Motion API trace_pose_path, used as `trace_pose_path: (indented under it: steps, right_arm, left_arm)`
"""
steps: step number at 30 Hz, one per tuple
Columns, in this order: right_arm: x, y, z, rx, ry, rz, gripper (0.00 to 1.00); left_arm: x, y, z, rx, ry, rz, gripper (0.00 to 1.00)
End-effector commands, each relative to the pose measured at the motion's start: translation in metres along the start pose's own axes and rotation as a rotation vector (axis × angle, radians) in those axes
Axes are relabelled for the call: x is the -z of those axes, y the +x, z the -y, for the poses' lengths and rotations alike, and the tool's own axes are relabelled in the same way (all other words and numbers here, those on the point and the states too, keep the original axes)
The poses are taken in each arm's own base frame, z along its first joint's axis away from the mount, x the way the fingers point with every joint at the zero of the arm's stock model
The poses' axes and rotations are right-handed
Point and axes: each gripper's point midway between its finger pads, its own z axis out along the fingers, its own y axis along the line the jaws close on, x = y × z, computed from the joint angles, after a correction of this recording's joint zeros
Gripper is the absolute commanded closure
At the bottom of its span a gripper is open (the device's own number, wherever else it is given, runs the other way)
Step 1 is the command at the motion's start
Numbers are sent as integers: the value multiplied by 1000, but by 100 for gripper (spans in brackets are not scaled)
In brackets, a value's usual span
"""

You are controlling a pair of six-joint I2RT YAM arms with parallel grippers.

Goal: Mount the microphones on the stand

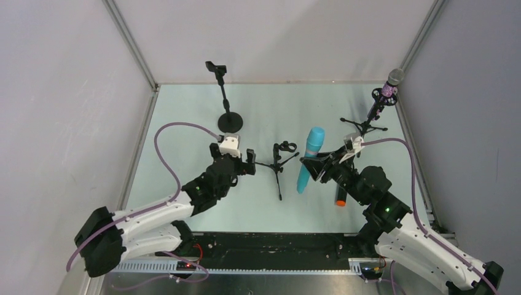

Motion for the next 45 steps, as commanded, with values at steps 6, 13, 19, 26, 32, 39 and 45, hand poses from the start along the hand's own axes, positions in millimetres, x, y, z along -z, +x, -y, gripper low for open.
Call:
trace_pose_path:
  steps: [6,13,19,26,32,39,45]
  right_arm:
    - [-17,-64,4,149,29,192,100]
    - [-30,-94,0,199,-8,260,100]
    - [-41,-121,-8,216,-53,302,100]
    - [-56,-146,-16,220,-91,339,100]
    - [-69,-145,-14,241,-95,326,100]
    - [-78,-137,-2,254,-68,298,100]
    - [-86,-132,5,253,-65,291,100]
  left_arm:
    - [-14,-20,5,77,-5,170,0]
    - [-3,-33,-15,92,-59,283,0]
    - [-6,-35,-13,32,-53,305,0]
    - [-7,-32,-10,12,-38,292,0]
    - [-11,-30,-6,-9,-29,269,0]
    - [-15,-28,-4,-36,-36,240,0]
    - [-12,-26,-7,-27,-40,243,0]
